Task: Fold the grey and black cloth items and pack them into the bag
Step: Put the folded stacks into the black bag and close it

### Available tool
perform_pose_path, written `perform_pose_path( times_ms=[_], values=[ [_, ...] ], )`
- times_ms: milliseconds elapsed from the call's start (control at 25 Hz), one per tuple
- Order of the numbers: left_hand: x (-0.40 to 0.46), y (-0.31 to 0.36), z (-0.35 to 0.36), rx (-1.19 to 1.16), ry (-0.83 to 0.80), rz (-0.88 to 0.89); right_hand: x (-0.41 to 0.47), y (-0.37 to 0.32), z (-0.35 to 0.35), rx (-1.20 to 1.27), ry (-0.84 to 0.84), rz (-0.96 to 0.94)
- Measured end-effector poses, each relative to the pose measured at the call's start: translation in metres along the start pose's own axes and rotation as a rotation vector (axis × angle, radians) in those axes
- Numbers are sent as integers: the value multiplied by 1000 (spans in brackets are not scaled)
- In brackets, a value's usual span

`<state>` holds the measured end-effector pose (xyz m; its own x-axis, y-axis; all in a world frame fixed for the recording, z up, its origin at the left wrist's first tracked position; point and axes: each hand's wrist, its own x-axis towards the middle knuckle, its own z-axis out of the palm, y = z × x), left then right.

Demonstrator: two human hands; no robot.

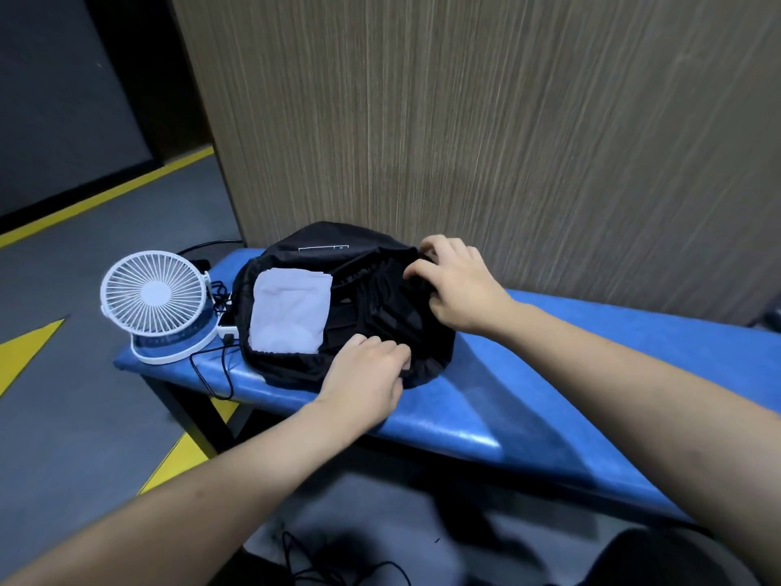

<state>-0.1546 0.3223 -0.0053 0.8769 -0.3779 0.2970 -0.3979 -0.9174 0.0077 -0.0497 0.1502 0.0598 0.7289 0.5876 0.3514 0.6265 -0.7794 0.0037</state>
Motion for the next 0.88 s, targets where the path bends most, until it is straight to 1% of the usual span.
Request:
perform_pose_path(
  times_ms=[40, 80, 120, 160, 280, 400, 480, 600, 760, 880],
  values=[
    [0, 0, -3, -45, 20, -7, -2, -2, 2, -111, 53, -102],
    [0, 0, -9, -94, 33, -21, -3, -4, 5, -166, 80, -189],
    [0, 0, -15, -147, 38, -43, -3, -6, 7, -181, 80, -252],
    [0, 0, -21, -195, 49, -68, -3, -8, 10, -159, 51, -277],
    [-4, -1, -42, -250, 86, -92, -1, -11, 16, -51, -86, -239],
    [-7, -4, -62, -238, 151, -37, 0, -9, 17, -59, -183, -231],
    [-7, -9, -71, -222, 147, -28, 0, -9, 11, -73, -234, -227],
    [-12, -19, -73, -194, 52, -53, 0, -12, 0, -145, -292, -208],
    [-32, -50, -69, -123, -141, -74, 0, -12, -10, -324, -282, -226],
    [-51, -85, -73, -18, -265, -6, 2, -8, -17, -310, -261, -228]
  ],
)
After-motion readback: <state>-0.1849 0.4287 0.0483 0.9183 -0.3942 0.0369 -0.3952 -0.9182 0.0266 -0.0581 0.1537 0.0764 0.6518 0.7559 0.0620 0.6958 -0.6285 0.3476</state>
